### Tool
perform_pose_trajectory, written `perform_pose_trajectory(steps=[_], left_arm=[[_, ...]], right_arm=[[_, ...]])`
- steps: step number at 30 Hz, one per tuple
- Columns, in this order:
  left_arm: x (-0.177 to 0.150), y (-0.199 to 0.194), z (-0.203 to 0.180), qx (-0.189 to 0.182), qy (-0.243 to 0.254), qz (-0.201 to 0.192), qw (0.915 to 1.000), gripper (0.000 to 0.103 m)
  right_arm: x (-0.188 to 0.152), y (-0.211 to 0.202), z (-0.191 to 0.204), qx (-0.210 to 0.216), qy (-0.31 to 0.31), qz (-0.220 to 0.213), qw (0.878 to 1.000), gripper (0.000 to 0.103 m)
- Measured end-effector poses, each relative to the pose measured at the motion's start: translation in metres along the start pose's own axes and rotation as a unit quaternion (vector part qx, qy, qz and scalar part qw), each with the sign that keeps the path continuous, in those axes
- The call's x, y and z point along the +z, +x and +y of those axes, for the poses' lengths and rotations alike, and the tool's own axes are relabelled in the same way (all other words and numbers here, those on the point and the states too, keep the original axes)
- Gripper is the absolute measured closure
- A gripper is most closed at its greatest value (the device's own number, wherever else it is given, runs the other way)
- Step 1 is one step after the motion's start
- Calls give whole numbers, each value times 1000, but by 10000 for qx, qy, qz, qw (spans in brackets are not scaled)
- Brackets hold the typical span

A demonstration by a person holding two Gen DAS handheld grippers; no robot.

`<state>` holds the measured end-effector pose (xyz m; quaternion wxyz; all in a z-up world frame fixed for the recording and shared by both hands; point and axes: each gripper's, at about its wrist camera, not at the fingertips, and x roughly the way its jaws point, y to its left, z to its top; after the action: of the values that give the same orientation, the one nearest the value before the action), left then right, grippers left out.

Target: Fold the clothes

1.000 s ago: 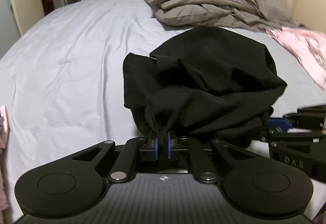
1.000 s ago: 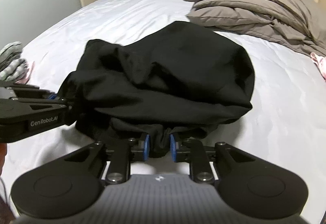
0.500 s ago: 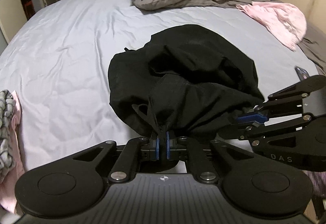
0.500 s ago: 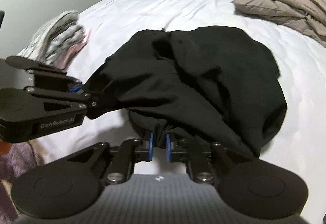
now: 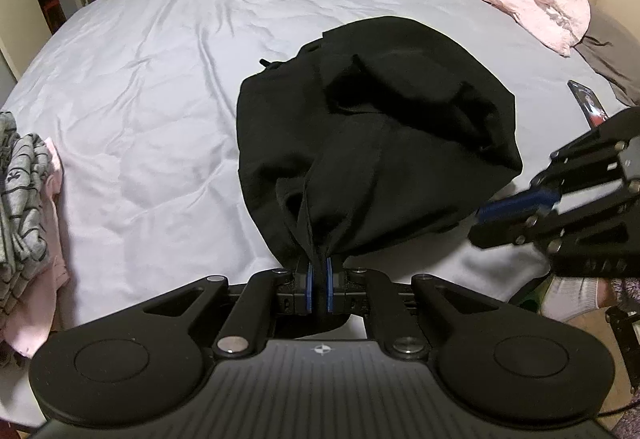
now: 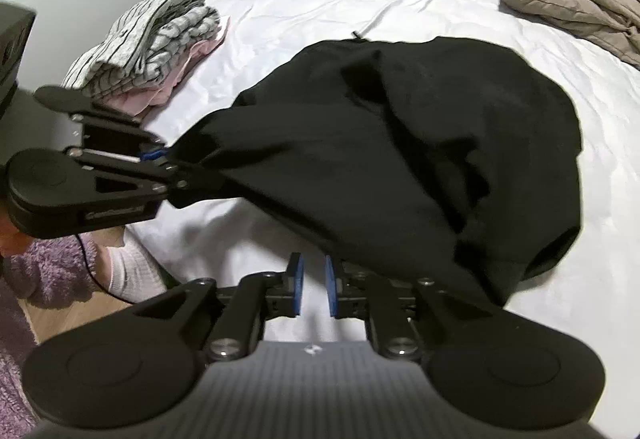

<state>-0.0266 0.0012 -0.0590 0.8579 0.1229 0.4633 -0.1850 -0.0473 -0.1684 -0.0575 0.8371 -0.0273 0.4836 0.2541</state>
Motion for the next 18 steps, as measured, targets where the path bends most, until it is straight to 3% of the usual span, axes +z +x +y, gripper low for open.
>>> perform_pose_trajectory(steps=[1, 3, 7, 10, 11, 12, 18], left_arm=[[0, -2, -1, 3, 24, -23, 10000, 98], [0, -4, -3, 26, 90, -90, 9999, 96], [-1, -13, -11, 86, 290, -264, 9992, 85], [3, -19, -16, 133, 377, -481, 9980, 69], [4, -21, -17, 149, 400, -549, 9976, 57], [5, -21, -19, 162, 434, -612, 9970, 52], [14, -11, -31, 142, 682, -755, 9947, 51]], right_arm=[[1, -2, -2, -65, 28, -54, 10000, 62], [3, -7, -7, -201, 85, -177, 9996, 51], [8, -15, -17, -500, 72, -307, 9982, 51], [11, -17, -26, -692, 135, -366, 9968, 49], [12, -18, -29, -749, 180, -386, 9963, 48], [13, -18, -33, -801, 243, -396, 9957, 47], [21, -14, -56, -1125, 583, -462, 9909, 32]])
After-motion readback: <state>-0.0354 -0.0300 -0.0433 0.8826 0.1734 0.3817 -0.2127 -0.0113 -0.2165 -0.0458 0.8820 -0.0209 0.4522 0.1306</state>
